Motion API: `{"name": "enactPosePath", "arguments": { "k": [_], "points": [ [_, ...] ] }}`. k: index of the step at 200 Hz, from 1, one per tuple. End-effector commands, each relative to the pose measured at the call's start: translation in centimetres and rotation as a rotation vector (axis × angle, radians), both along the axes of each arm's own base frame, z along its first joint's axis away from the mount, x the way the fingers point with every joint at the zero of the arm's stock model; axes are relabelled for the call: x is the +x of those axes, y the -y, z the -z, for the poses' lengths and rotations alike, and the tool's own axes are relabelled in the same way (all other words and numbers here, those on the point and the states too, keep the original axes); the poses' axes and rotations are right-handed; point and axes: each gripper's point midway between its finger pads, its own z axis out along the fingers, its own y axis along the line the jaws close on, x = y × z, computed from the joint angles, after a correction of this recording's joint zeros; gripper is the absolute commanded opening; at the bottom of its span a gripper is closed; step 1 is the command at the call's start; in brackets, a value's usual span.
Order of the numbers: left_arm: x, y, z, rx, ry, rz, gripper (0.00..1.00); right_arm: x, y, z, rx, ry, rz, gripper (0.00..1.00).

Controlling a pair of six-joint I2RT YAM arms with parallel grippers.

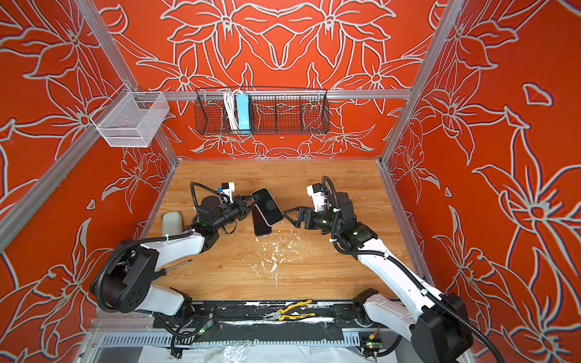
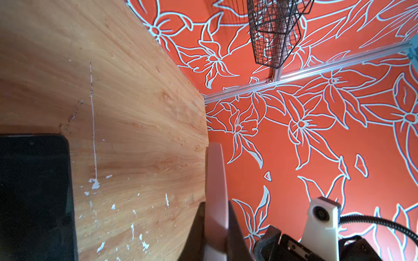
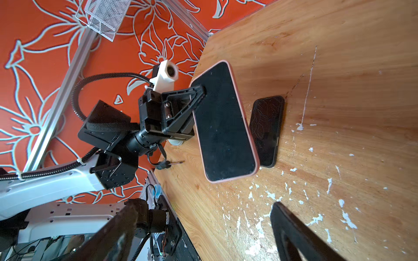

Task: Take the phone out of the phone case
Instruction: Pass the phone.

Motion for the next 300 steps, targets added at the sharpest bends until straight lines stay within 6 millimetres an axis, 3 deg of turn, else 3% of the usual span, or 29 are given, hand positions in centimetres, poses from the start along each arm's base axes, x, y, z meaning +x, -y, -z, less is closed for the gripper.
{"name": "enactPosePath", "arguments": {
  "k": [1, 33, 108, 189, 300],
  "points": [
    [1.2, -0.1, -5.9, -0.111, 0.16, -0.048, 0.0, 0.4, -0.3, -0.6, 0.034, 0.028, -0.011, 0.94],
    [1.9, -1.2, -5.9, -0.122, 0.165, -0.145, 0.0, 0.4, -1.0, -0.7, 0.085, 0.038, -0.05, 0.94],
    [2.8, -0.7, -7.8, -0.242, 0.203, -0.193, 0.0, 1.9, -1.0, 0.1, 0.136, 0.028, 0.016, 0.97],
    [2.4, -0.5, -8.7, -0.219, 0.216, -0.248, 0.0, 2.9, -0.5, 0.2, 0.202, 0.043, 0.114, 0.81],
    [1.2, -0.8, -10.4, -0.283, 0.228, -0.246, 0.0, 2.7, -4.3, 0.1, 0.266, 0.052, 0.147, 0.7]
  ]
}}
